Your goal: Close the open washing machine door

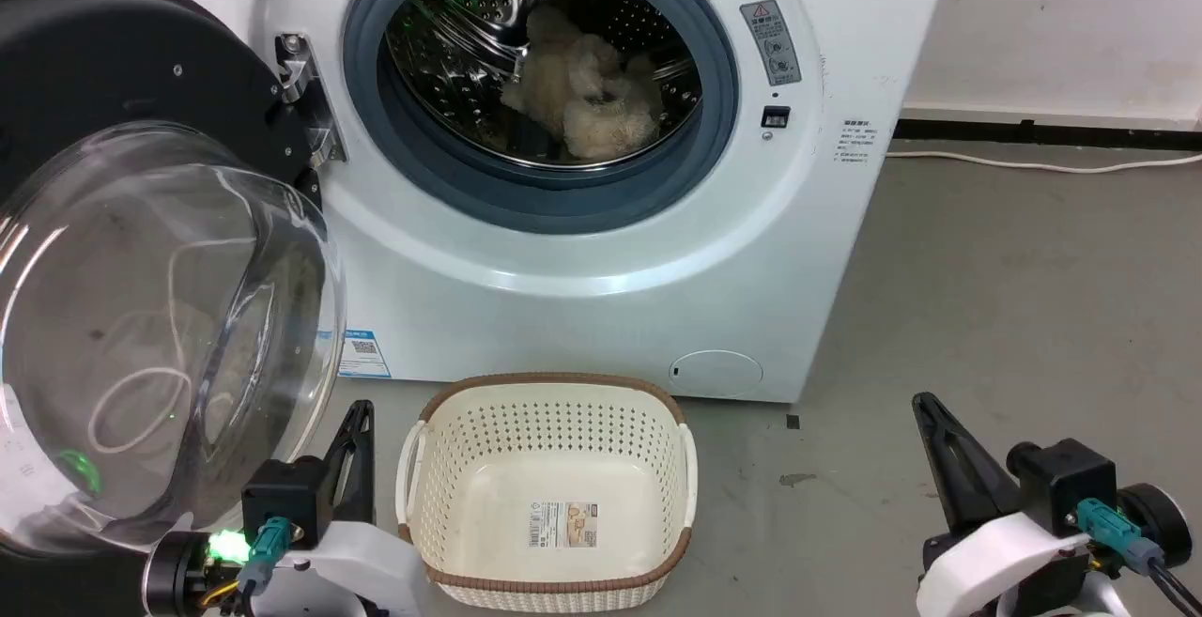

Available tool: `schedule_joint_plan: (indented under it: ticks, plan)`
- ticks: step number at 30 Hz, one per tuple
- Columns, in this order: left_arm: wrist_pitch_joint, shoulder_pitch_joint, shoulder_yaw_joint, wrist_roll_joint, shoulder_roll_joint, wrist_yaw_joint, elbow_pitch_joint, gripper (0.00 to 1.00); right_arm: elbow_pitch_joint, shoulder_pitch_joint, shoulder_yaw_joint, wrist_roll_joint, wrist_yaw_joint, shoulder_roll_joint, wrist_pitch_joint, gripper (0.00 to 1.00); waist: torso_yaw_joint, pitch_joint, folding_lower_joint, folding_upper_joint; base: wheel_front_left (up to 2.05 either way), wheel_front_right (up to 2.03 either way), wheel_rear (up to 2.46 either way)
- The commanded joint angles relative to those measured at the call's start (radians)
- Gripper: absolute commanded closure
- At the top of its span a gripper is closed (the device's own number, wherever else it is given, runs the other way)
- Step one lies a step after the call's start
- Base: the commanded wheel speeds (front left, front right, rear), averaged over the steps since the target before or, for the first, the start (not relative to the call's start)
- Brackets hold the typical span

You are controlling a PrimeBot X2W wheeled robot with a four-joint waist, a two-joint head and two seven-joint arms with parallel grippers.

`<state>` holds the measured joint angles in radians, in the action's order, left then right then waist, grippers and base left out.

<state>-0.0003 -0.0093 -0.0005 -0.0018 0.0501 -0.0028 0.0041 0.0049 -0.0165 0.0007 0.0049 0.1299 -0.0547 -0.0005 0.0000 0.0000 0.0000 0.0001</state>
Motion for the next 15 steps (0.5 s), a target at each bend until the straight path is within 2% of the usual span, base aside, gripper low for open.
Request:
schedule_joint_plan:
  ticks: [1,15]
  plan:
    - [0.000,0.009,0.000,0.002,0.000,0.003,-0.004,1.00,-0.005,0.017,-0.001,-0.005,0.001,0.005,0.000,1.00,0.000,0.000,0.0000,-0.0001,0.00,0.00,0.00]
    - [0.000,0.009,0.000,0.002,0.000,0.003,-0.004,1.00,-0.005,0.017,-0.001,-0.005,0.001,0.005,0.000,1.00,0.000,0.000,0.0000,-0.0001,0.00,0.00,0.00]
